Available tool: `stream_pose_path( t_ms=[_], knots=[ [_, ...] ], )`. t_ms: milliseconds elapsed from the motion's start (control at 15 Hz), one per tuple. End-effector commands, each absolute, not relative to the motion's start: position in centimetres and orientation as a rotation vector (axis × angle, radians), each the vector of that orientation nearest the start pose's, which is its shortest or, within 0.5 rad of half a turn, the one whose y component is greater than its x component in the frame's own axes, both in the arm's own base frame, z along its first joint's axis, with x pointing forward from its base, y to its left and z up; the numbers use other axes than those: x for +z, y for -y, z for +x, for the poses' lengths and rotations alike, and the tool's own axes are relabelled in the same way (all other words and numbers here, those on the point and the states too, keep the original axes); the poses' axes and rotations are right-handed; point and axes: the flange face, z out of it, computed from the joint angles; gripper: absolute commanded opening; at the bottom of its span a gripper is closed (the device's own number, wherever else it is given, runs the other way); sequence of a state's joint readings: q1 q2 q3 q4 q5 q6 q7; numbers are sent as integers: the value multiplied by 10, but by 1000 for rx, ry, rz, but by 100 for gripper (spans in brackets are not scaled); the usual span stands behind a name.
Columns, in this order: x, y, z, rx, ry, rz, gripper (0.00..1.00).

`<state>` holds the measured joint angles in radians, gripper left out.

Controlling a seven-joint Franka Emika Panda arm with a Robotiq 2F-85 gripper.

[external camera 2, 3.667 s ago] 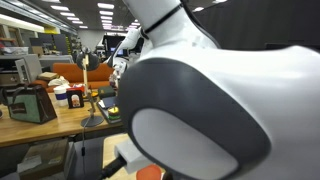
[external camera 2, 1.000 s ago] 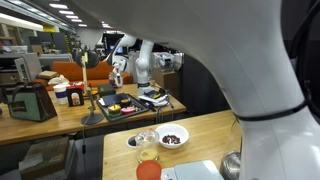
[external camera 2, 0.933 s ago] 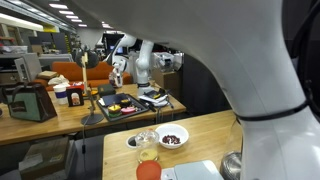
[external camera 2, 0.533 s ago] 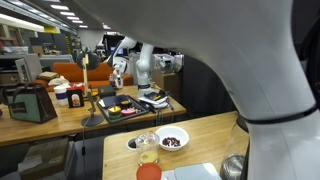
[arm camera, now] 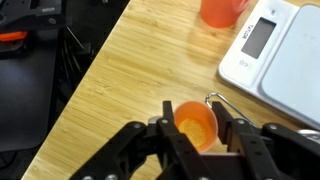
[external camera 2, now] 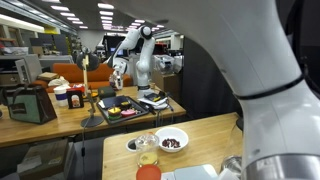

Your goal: Pour the contents in the orange cup into the white bowl

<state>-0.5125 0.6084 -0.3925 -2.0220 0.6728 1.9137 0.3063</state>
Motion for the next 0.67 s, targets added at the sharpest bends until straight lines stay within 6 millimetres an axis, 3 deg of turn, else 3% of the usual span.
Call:
stream_pose_path(
  t_ms=[0,333,600],
  knots=[
    [155,375,355,627,-1841,-1879,17],
    [175,351,367,642,-1769,-2043,17],
    [191,332,377,558,-1811,-2205,17]
  ],
)
